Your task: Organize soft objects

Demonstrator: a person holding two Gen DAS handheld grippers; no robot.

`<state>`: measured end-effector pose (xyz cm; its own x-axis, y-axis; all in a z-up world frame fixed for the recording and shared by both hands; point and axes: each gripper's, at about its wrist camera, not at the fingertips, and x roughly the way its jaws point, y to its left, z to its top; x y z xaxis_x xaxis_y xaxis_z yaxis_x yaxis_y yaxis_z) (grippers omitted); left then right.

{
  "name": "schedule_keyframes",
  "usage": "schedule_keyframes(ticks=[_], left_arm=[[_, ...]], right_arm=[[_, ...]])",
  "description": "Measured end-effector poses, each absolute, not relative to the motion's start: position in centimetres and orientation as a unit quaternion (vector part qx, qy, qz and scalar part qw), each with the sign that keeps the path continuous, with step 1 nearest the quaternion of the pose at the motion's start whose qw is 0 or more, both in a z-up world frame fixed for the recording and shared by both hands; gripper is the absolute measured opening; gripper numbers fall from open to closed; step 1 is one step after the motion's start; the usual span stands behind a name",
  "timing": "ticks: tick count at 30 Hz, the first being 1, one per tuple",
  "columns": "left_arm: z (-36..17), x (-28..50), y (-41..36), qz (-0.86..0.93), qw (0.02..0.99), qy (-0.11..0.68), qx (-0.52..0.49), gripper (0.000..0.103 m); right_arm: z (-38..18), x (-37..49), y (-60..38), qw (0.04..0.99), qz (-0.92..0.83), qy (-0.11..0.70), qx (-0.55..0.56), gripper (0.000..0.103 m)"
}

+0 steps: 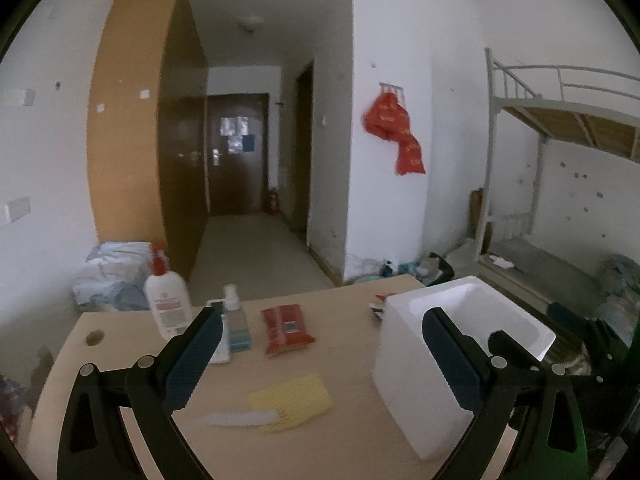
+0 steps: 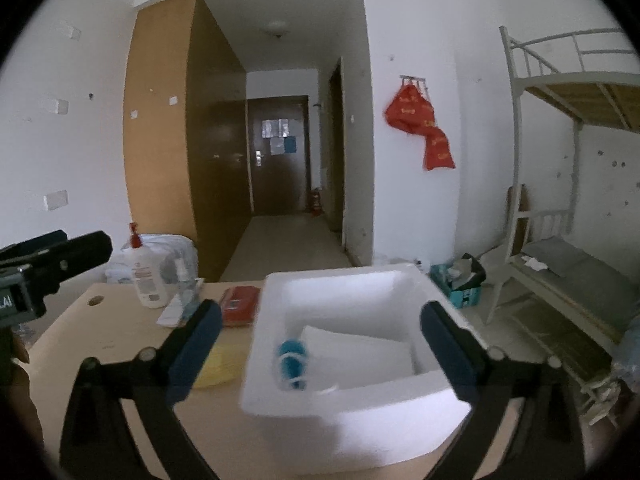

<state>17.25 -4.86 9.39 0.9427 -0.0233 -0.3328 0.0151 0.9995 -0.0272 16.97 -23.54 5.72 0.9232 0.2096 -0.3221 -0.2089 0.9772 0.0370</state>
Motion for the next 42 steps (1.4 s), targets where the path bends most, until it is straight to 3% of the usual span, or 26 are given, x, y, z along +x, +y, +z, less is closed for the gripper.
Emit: schedule_keyframes(ticks=[22, 42], left_arm=[[7.8, 7.1, 5.6, 0.105, 0.983, 0.146, -0.040, 0.103], [4.6, 9.1, 8.2, 0.111, 0.975, 0.187, -0.054, 0.103]], right_arm=[[4.9, 11.5, -13.1, 0.967, 0.198, 0.155, -0.049, 0.103], [1.5, 14.0, -9.5, 0.947, 0.230, 0.211, -0.070, 0.103]])
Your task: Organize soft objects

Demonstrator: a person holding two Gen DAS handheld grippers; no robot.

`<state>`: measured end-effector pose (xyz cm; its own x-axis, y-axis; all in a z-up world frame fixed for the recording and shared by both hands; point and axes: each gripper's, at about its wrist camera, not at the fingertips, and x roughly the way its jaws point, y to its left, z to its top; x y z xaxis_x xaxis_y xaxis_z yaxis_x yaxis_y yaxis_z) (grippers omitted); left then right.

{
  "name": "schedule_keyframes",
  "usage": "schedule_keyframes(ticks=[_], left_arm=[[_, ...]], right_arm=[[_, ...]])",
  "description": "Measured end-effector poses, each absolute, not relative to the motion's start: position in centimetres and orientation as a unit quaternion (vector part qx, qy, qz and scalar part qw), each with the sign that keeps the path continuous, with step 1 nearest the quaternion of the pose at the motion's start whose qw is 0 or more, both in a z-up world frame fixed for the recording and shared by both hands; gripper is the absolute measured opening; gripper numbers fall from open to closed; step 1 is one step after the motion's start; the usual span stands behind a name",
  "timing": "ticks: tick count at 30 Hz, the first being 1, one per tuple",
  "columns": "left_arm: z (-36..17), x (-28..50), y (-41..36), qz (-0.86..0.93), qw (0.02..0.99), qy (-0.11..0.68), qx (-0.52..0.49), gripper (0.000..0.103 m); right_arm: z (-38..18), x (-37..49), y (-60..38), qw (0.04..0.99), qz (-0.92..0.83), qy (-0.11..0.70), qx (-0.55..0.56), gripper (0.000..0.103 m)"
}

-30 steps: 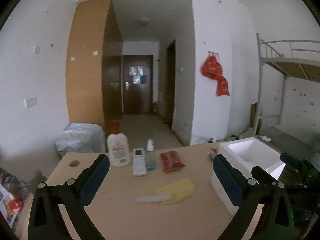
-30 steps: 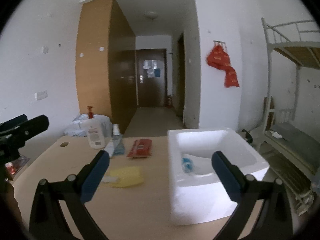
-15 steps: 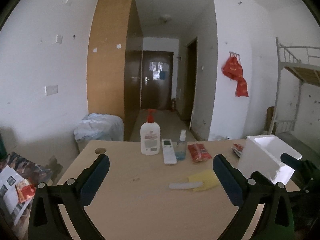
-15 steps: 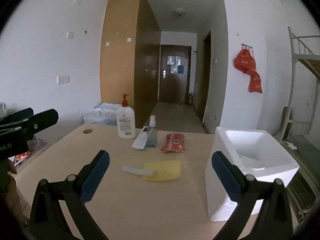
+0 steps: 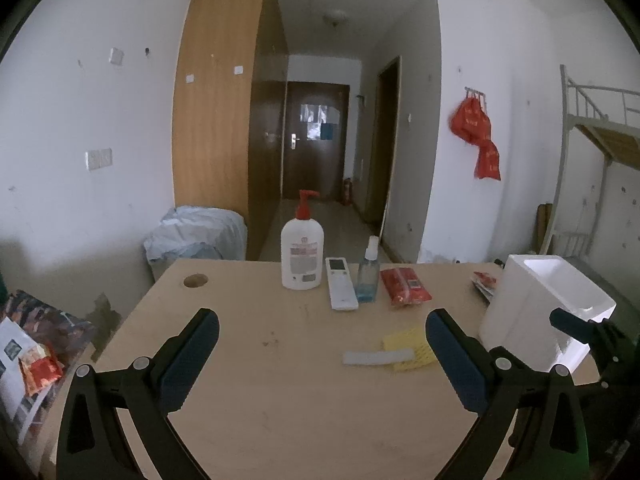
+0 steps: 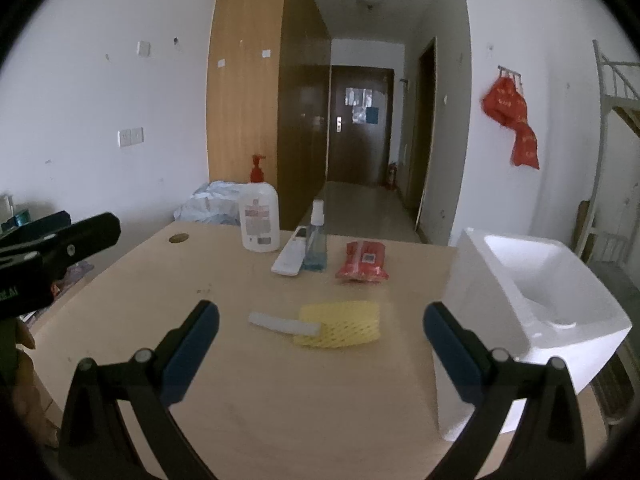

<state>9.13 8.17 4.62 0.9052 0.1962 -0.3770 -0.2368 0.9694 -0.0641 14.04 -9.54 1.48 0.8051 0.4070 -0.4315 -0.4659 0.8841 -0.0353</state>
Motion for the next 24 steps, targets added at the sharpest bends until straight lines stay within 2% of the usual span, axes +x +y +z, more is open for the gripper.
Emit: schedule_keyframes(ticks=[8, 16, 24], left_arm=[[2.4, 9.1, 8.5, 0.101, 0.974, 0.189, -0.069, 0.103], [-0.9, 10.9, 8.4, 0.089, 0.966, 0.232, -0.073, 0.103], [-1.6, 12.3, 8.3, 0.084, 0.962, 0.245, -0.081, 0.103]], right_arm=[[-0.5, 13.9, -9.9, 0.944, 0.236, 0.221, -0.063, 0.103], [-2.6, 15.1, -10.0, 0.934, 0.237, 0.262, -0.058, 0.103], [-3.0, 15.9, -10.1, 0.929, 0.242, 0.274, -0.061, 0.103]])
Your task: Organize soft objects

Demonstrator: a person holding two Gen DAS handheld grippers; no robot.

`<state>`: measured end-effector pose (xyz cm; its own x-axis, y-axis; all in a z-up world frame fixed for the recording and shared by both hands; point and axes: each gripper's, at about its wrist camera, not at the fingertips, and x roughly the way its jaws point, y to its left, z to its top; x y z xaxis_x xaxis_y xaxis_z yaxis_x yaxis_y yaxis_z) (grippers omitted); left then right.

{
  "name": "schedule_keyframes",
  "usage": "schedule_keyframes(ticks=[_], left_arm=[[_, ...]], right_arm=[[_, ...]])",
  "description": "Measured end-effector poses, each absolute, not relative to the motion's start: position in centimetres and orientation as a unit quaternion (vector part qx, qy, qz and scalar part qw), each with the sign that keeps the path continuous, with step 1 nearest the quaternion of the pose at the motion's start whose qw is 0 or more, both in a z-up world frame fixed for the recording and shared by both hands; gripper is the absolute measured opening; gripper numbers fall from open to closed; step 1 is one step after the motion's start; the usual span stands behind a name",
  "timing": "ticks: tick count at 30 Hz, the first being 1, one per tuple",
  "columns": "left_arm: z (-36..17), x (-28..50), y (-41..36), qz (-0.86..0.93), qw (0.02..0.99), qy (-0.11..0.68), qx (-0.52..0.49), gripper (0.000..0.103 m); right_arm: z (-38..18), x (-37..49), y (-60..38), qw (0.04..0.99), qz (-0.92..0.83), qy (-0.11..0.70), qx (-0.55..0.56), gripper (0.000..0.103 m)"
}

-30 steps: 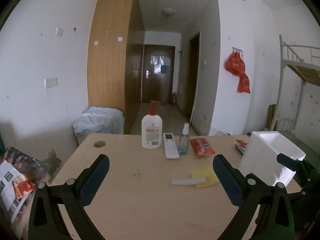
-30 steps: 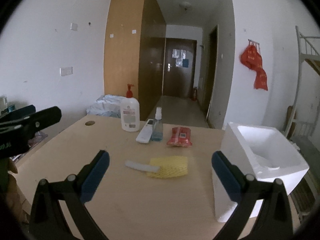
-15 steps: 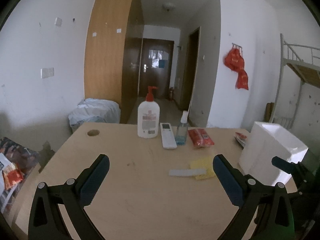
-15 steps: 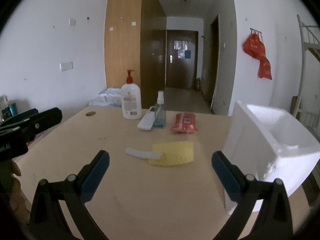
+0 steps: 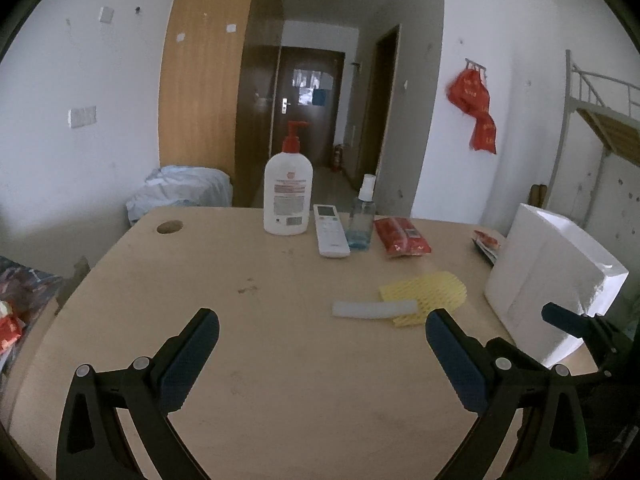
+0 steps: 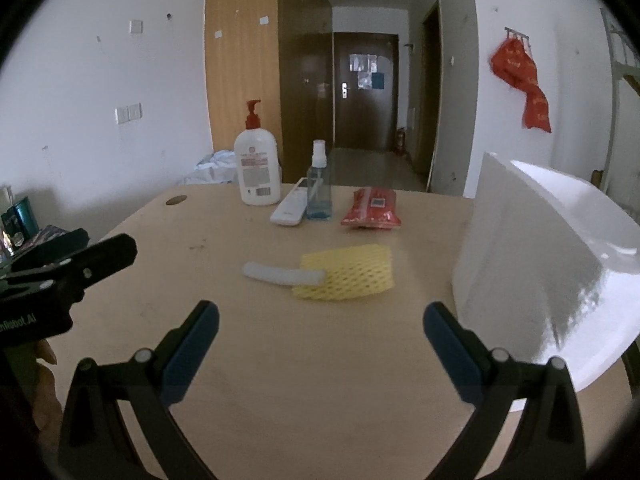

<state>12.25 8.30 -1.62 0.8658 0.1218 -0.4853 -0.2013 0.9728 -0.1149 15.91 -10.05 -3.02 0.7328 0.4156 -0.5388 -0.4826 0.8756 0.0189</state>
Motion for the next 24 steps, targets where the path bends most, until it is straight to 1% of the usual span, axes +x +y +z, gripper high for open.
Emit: schedule_keyframes(ticks=[15, 24], left_arm=[[-2.0, 16.1, 8.4, 0.072, 0.955, 0.276, -0.081, 0.103], [-2.7, 19.9, 9.1, 0.081, 0.940, 0.318, -0.092, 0.103]], right_arm=[[-3.5, 19.2, -9.5, 0.920, 0.241, 0.299, -0.080, 0.103], [-3.7, 22.5, -9.5, 0.911, 0.242, 0.325, -0.074, 0.103]])
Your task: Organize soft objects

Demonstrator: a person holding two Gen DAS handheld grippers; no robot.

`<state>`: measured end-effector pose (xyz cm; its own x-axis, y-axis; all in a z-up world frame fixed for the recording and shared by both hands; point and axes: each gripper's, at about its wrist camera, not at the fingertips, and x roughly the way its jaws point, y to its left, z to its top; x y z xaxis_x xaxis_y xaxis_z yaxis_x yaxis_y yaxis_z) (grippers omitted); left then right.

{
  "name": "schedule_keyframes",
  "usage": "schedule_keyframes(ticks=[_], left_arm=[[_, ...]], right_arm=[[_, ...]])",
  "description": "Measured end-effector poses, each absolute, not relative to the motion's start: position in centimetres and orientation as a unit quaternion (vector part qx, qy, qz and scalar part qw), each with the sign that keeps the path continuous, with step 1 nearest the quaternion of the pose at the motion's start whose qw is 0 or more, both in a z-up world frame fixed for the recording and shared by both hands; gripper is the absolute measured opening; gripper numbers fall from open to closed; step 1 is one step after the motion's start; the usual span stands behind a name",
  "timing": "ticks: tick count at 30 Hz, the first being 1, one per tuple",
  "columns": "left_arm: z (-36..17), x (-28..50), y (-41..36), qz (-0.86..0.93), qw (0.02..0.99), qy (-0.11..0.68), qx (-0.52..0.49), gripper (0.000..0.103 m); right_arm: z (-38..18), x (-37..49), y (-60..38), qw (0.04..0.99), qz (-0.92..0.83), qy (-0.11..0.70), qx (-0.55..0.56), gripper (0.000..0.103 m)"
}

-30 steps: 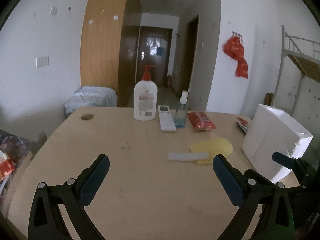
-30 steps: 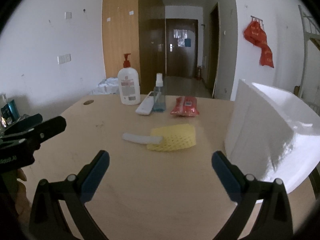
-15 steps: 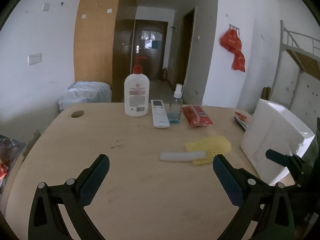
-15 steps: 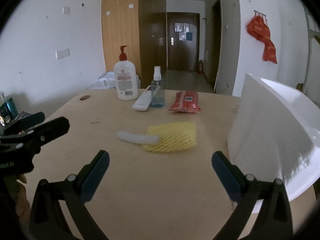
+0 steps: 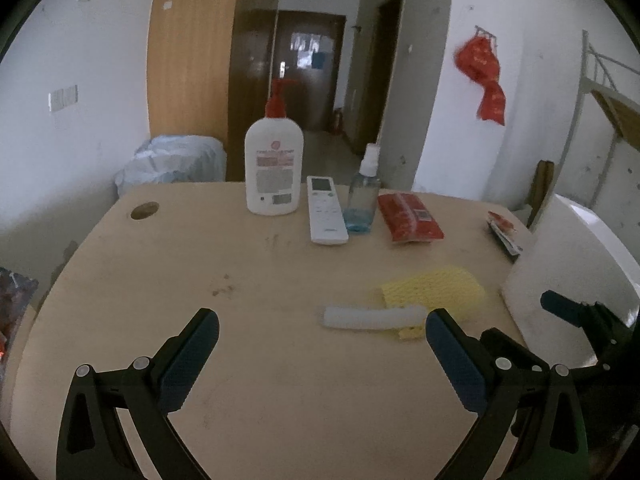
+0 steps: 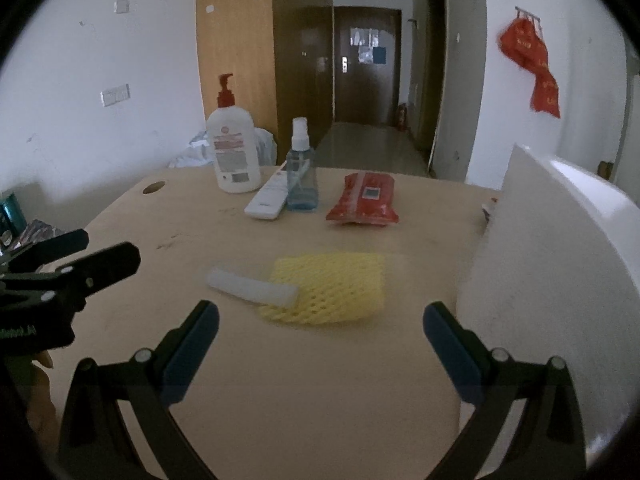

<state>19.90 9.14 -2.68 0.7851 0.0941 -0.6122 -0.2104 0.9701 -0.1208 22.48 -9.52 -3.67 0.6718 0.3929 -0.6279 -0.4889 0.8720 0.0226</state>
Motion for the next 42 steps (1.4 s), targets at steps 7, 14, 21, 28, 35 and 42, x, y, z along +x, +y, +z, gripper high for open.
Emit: schedule_keyframes(ticks=[7, 14, 21, 28, 35, 42], left_arm=[[-2.8, 22.6, 9.3, 0.082, 0.937, 0.324, -0.096, 0.103], [-4.6, 24.9, 9.0, 0.062, 0.939, 0.328, -0.080, 0.102], [-5.2, 25.3, 10.3, 0.069, 0.934, 0.335, -0.103, 0.102], [-5.6, 25.5, 9.8, 0.068, 0.933, 0.343, -0.090, 0.102], [-5.5, 25.2, 9.7, 0.067, 0.934, 0.340, -0.086, 0.102], [-5.5, 25.2, 9.7, 0.066, 0.934, 0.340, -0.084, 0.102]], right_arm=[[-4.7, 25.4, -9.4, 0.901, 0.235, 0.359, -0.064, 0.103], [-6.2, 27.6, -9.3, 0.889, 0.232, 0.390, -0.060, 0.100], [-8.1, 30.0, -9.3, 0.873, 0.235, 0.426, -0.044, 0.087], [-8.3, 30.8, -9.7, 0.867, 0.238, 0.436, -0.035, 0.087], [-8.5, 30.9, -9.1, 0.865, 0.243, 0.437, -0.043, 0.085], [-9.3, 31.7, -9.4, 0.851, 0.257, 0.457, -0.016, 0.048]])
